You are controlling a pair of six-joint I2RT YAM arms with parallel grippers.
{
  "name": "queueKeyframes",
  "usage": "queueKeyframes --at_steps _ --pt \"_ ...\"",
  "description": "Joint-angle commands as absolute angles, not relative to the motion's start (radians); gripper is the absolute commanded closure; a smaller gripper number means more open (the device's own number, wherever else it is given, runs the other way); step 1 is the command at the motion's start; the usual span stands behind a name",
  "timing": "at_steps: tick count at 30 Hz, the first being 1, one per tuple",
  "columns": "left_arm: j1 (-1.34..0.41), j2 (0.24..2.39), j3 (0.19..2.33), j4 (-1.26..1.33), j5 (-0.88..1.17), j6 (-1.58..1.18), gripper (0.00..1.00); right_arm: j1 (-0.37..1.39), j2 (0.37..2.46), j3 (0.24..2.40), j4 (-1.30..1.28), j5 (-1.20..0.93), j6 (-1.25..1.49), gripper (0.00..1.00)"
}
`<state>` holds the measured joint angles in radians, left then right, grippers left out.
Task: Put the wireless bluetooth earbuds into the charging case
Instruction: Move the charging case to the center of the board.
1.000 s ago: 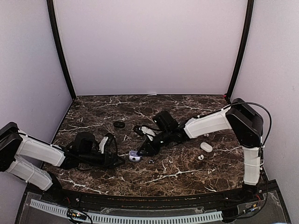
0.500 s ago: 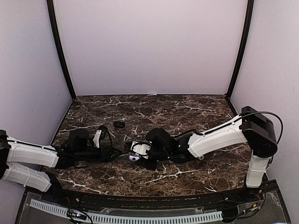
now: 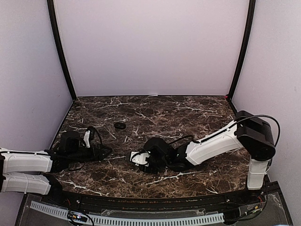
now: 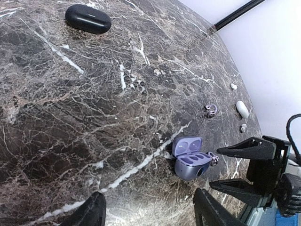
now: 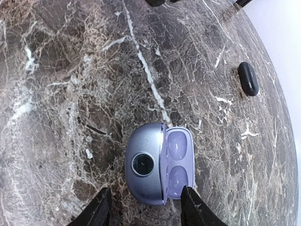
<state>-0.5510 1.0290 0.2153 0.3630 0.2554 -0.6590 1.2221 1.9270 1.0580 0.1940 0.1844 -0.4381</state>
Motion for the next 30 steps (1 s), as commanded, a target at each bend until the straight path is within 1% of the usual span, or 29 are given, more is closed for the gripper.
queueKeyframes --at_steps 1,3,9,19,26,28,30 --pt "-0.524 1.011 0.203 0.344 0.297 -0.672 0.34 1.236 1.975 1.097 0.206 0.229 -0.498 0.51" --pt "-0.515 1.011 0.199 0.344 0.306 -0.676 0.34 1.235 1.986 1.105 0.204 0.228 -0.507 0.51" --pt "-0.501 1.013 0.189 0.353 0.322 -0.677 0.34 1.236 2.028 1.154 0.18 0.238 -0.521 0.56" --pt "-0.472 1.051 0.178 0.4 0.395 -0.69 0.34 1.238 2.047 1.18 0.174 0.264 -0.544 0.73" --pt "-0.47 1.08 0.181 0.436 0.453 -0.689 0.34 1.245 2.012 1.151 0.21 0.281 -0.552 0.76" --pt "-0.471 1.089 0.177 0.478 0.506 -0.679 0.33 1.246 1.99 1.144 0.227 0.282 -0.551 0.77" --pt "-0.471 1.096 0.172 0.533 0.581 -0.664 0.29 1.249 1.967 1.13 0.236 0.282 -0.547 0.78"
